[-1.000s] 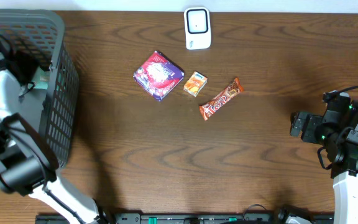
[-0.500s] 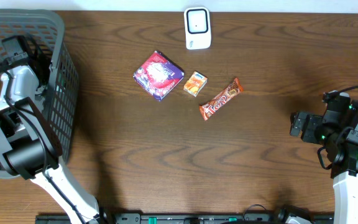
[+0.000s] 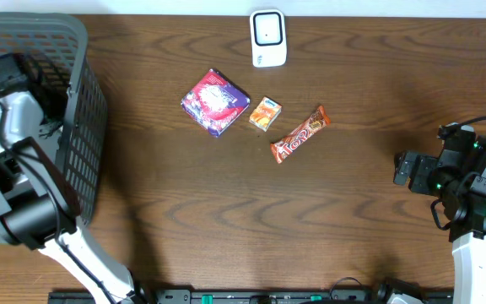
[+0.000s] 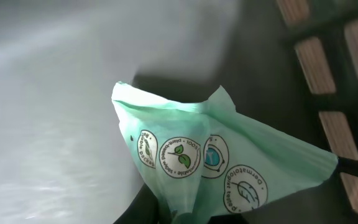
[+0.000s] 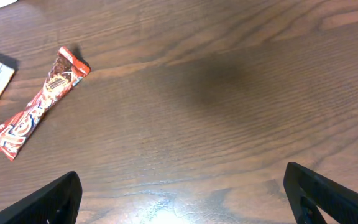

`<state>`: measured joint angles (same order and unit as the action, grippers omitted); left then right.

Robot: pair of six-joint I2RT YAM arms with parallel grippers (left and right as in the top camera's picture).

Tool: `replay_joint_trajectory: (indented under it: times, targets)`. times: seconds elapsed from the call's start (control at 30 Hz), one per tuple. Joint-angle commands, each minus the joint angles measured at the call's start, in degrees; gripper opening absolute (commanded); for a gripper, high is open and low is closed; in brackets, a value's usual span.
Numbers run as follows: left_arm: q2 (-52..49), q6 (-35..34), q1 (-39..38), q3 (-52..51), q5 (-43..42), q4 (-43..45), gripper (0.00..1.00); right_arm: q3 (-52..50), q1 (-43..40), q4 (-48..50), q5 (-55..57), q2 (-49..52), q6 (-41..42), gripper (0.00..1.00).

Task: Scan the item barcode
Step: 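Return the left gripper to the basket and grasp the mint-green pack, then carry the mint-green pack to the scanner and release it on the table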

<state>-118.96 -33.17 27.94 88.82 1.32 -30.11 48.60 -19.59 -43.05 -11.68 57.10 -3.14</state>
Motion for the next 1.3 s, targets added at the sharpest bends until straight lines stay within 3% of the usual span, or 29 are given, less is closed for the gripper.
replay_joint_trajectory:
  times: [0.0, 0.2, 0.33, 0.53, 0.77, 1.1, 1.27]
  targets:
    - [10.8, 0.5, 1.68, 0.09, 0.66, -0.46, 0.07, 0.9, -0.24, -0.09, 0.24, 0.02, 0.5, 0.99]
    - [26.51, 0.5, 1.77, 0.09, -1.31, -2.75, 0.07, 0.9, -0.24, -0.09, 0.24, 0.02, 0.5, 0.99]
    - [36.96, 1.22, 1.07, 0.09, -13.79, -4.68, 0.07, 0.9, -0.24, -0.09, 0.24, 0.02, 0.5, 0.99]
    - [42.53, 7.13, -5.66, 0.09, -25.94, -3.89, 0.07, 0.9, -0.24, -0.09, 0.24, 0.02, 0.5, 0.99]
    - [39.82, 8.57, -20.17, -0.13, -26.36, -3.98, 0.07, 0.9, -0.24, -0.09, 0.24, 0.02, 0.5, 0.99]
    - [25.7, 15.93, -42.97, -0.2, -25.94, -3.69, 0.08, 0.9, -0.24, -0.09, 0.24, 0.02, 0.5, 0.99]
    - [17.11, 16.9, -49.57, -0.2, -19.04, -3.74, 0.07, 0.9, -0.24, -0.09, 0.24, 0.02, 0.5, 0.99]
